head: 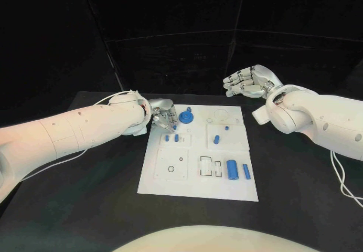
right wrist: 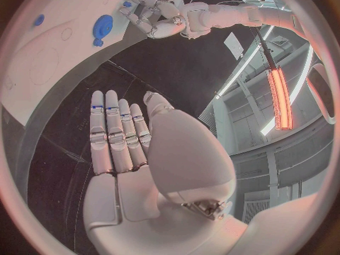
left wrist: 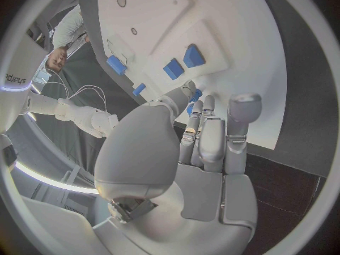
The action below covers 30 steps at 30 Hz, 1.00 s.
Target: Assemble the parts on the task board
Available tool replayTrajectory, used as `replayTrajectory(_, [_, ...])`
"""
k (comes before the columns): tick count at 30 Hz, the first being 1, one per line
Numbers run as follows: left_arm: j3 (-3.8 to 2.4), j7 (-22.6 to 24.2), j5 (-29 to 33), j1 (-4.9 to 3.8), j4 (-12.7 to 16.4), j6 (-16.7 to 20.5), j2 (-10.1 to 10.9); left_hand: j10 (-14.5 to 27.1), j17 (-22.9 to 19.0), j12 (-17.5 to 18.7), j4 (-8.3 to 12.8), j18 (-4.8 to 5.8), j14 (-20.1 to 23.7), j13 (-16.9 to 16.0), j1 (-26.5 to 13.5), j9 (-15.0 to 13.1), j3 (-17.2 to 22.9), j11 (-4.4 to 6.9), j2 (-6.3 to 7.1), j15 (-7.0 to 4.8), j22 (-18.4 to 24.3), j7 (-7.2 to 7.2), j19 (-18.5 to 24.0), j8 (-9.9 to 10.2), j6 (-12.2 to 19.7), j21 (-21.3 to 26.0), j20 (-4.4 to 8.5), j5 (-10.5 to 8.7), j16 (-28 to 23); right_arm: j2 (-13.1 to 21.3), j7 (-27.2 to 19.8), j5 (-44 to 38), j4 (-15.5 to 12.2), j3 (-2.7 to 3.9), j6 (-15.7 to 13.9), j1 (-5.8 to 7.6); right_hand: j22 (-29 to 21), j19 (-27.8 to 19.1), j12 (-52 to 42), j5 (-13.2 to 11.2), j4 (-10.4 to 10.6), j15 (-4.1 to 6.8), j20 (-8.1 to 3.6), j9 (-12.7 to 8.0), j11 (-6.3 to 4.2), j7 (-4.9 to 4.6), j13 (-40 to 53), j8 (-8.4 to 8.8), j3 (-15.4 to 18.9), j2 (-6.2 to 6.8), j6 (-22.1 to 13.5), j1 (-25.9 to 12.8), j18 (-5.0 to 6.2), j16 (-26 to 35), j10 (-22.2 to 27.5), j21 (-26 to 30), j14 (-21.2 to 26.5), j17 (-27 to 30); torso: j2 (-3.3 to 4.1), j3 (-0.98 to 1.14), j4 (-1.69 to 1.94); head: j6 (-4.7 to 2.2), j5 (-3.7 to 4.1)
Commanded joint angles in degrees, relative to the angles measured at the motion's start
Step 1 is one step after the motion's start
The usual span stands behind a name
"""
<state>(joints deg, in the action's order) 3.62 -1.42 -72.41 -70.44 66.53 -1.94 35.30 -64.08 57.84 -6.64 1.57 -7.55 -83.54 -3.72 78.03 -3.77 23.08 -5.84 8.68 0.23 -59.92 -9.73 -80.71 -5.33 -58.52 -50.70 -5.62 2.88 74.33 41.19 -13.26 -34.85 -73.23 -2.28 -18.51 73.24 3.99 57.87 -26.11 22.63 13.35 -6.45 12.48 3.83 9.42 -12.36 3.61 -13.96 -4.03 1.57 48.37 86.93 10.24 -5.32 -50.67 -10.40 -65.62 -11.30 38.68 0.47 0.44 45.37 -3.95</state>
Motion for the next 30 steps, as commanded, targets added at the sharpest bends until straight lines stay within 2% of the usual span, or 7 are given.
replayTrajectory(1, [-0.03, -0.7, 0.0, -0.08, 0.2, 0.7, 0.2, 0.3, -0.1, 0.4, -0.1, 0.07, 0.0, 0.0, -0.3, 0.0, -0.2, -0.12, -0.08, 0.32, 0.1, -0.19, 0.3, 0.2, 0.3, 0.2, -0.08, -0.08, -0.3, 0.0, 0.1, -0.4, 0.0, 0.03, 0.4, 0.1, -0.1, 0.1, 0.2, 0.3, -0.1, -0.1, 0.21, -0.1, 0.07, -0.67, 0.0, -0.24, -0.4, 0.05, -0.4, -0.3, 0.17, 0.4, 0.3, 0.2, 0.1, 0.1, 0.01, 0.0, -0.08, -0.03, -0.02])
replayTrajectory(7, [-0.05, -0.6, 0.0, -0.07, 0.4, 1.9, 1.4, 0.5, -0.3, 0.6, 0.1, 0.03, 0.0, 0.0, 0.0, 0.0, 0.1, -0.22, -0.28, 0.39, 0.1, -0.3, 0.3, 0.3, 0.3, 0.3, -0.16, -0.08, -0.3, 0.7, 3.0, -5.5, -0.1, 0.03, 1.4, 0.1, 0.3, 1.9, -0.3, -0.9, -1.9, 0.62, -0.38, 0.1, -0.54, -0.14, 0.1, -0.98, -1.9, 0.56, 1.0, 1.3, 0.35, -0.5, -1.4, -0.3, -2.0, -0.2, -0.01, -0.01, -0.06, -0.19, 0.14])
replayTrajectory(13, [-0.1, 1.2, 3.1, -0.16, 1.4, 6.9, 4.2, 0.8, -1.0, 0.8, 0.2, -0.29, 0.2, -0.1, 0.2, 0.0, 0.5, -0.19, -0.62, 0.4, 1.1, -0.1, 0.7, 0.6, 0.7, 1.7, -0.27, -0.08, -0.6, 2.2, 7.4, -18.3, -1.1, 0.03, 3.6, 0.1, 3.8, 11.6, -0.7, -2.2, -5.9, 4.72, -5.04, 0.1, -3.27, 2.09, 0.0, -2.27, -3.0, 2.04, 5.5, 2.8, 0.32, -6.3, -7.2, -7.0, -13.5, -2.7, -0.06, 0.01, -0.15, -0.49, 0.59])
replayTrajectory(15, [-0.11, 2.4, 6.2, -0.19, 2.4, 10.0, 5.4, 0.6, -1.2, 0.7, -0.1, -0.44, 0.3, -0.1, -0.1, 0.0, 0.7, -0.21, -0.96, 0.41, 1.6, -0.23, 0.9, 0.5, 0.4, 2.4, -0.3, -0.08, -0.7, 2.8, 9.1, -23.6, -1.7, 0.03, 4.8, 0.1, 5.4, 15.2, -0.4, -2.4, -7.0, 6.09, -6.73, 0.1, -4.13, 2.73, 0.1, -2.37, -2.9, 2.33, 6.7, 3.0, 0.32, -9.2, -8.6, -10.1, -18.6, -4.3, -0.04, 0.01, -0.19, -0.87, 1.38])
replayTrajectory(20, [-0.11, 6.9, 21.3, -0.22, 5.8, 17.0, 8.6, -0.3, -3.8, 0.3, -1.0, -1.13, 1.1, -0.3, -1.4, -0.1, 0.4, -0.27, -0.99, 0.51, 4.4, -0.53, 2.2, 0.4, 0.1, 6.3, -0.45, -0.1, -2.1, 4.0, 13.8, -37.3, -3.8, 0.02, 7.8, 0.06, 9.1, 18.4, 1.7, -2.4, -8.7, 7.78, -8.7, -0.2, -5.36, 3.8, 0.1, -1.54, -3.6, 2.84, 9.0, 1.9, -0.06, -18.1, -11.3, -16.2, -20.9, -9.8, 0.02, -0.09, -0.08, -1.53, 3.26])
replayTrajectory(24, [-0.06, 12.6, 38.3, -0.16, 9.0, 20.4, 10.6, 0.4, -12.7, 0.2, -1.8, -2.63, 4.8, -0.2, -2.3, -0.1, -0.3, -0.57, -1.17, 0.8, 11.4, -0.83, 6.0, 0.4, -0.1, 16.1, -0.84, -0.11, -7.6, 4.7, 17.1, -46.3, -5.9, -0.01, 8.4, -0.4, 12.6, 19.2, 4.9, -2.9, -9.2, 8.03, -8.94, -0.2, -5.23, 4.13, 0.1, -0.1, -5.1, 3.55, 9.5, 0.3, -0.32, -28.0, -11.5, -21.4, -20.8, -15.8, -0.01, -0.01, -0.05, -1.72, 4.1])
replayTrajectory(30, [0.0, 21.7, 58.5, 0.27, 13.3, 19.8, 12.4, -0.1, -15.6, -0.7, -2.7, -2.87, 6.0, -0.4, -3.1, -0.2, -0.7, -0.35, -2.33, 0.71, 12.5, -0.61, 6.8, 0.0, -0.7, 17.7, -0.86, -0.06, -9.4, 5.0, 18.0, -52.7, -7.9, -0.05, 4.9, -1.82, 18.0, 19.7, 9.1, -5.7, -8.2, 7.4, -8.47, -0.1, -4.66, 3.62, -0.1, 1.47, -7.0, 4.65, 9.0, -2.5, -0.57, -51.5, -10.4, -28.6, -21.6, -37.6, 0.02, -0.07, -0.15, -2.12, 5.17])
